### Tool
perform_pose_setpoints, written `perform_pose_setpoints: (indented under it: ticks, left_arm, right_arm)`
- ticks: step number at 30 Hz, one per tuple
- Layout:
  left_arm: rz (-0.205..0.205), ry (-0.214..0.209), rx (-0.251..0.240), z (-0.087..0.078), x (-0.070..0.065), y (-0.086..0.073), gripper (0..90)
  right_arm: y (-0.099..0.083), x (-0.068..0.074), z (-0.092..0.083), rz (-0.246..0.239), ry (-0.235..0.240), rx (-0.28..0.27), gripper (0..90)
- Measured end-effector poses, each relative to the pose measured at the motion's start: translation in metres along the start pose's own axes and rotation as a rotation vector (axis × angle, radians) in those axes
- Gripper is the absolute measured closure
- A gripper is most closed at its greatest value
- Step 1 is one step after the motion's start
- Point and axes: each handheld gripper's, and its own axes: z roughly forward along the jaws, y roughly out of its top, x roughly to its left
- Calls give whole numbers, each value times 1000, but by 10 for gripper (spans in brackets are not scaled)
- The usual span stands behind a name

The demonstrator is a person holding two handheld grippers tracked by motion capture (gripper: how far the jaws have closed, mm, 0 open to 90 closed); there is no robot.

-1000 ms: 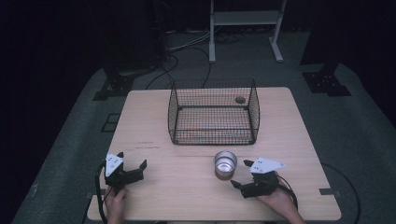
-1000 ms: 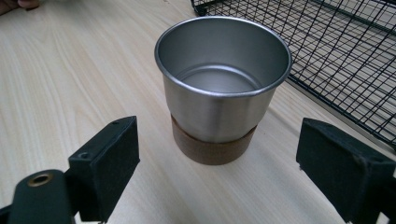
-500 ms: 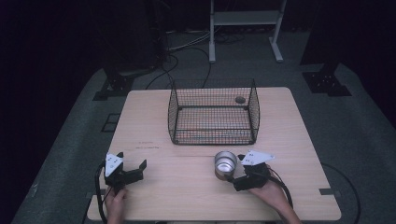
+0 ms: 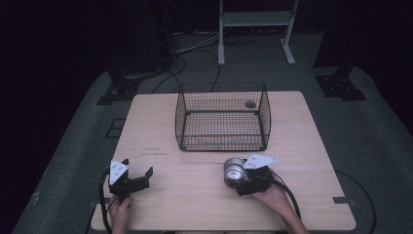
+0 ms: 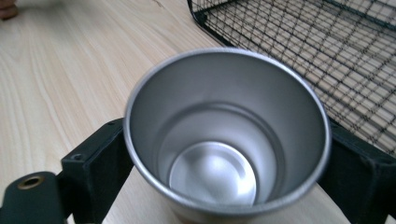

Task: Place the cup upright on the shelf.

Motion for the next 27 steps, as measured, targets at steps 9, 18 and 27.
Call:
perform_pose_setpoints:
  ticks: [9,18,27]
  left_arm:
    - [-2,-2,-1,0,0,0,0]
    - [-3,-2,-1,0,0,0,0]
    - [-4,-4,-2,-1,1,0,0]
  right_arm:
    - [3,-2,1,4,6,4,147]
    - [2,-2,0,9,17,3,155]
    - [2,-5,-3,28,21,-15,166]
